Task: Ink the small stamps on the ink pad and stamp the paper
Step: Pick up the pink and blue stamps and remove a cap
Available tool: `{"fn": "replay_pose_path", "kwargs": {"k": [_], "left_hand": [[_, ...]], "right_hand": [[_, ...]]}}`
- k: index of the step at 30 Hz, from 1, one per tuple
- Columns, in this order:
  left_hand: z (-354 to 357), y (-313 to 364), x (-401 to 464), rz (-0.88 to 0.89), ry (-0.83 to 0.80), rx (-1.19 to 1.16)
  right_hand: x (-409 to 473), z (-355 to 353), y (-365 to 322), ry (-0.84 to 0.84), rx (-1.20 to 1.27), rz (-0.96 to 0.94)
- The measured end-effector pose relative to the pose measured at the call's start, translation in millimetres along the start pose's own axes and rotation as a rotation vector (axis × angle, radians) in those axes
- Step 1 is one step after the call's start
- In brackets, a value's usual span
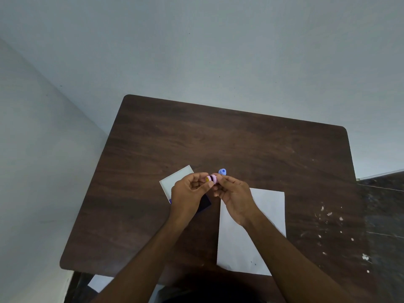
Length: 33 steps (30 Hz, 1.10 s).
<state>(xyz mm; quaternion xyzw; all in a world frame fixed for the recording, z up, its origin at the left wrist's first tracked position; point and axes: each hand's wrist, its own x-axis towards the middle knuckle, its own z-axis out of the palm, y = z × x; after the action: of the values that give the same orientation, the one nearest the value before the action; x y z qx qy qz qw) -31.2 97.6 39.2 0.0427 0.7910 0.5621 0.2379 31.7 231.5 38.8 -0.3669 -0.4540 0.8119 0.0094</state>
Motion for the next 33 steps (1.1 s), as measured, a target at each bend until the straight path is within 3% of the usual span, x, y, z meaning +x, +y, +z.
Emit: {"fn": "replay_pose_path", "kwargs": {"k": [4,8,15,33], "left_hand": [[-7.4,-1.5,0.9,-0.04,0.026,-0.088],[-15.3,-2.0,-0.3,-0.057,-0.065,-0.194],[-16.4,-5.8,-1.0,-0.091,-0.08,-0.156],[-19.4,-10.9,0.5,-0.053,-0.099,-0.199]], "right_hand": [[0.9,-6.5,-4.4,0.028,0.074,0.003],[-0.7,-8.3,-7.8,-0.044,0.209,0.114],[-3.2,-4.8,-3.4,-0.097,0.471,0.223],[-0.6,1.1,-6.6,-0.068,0.509,0.24]]}}
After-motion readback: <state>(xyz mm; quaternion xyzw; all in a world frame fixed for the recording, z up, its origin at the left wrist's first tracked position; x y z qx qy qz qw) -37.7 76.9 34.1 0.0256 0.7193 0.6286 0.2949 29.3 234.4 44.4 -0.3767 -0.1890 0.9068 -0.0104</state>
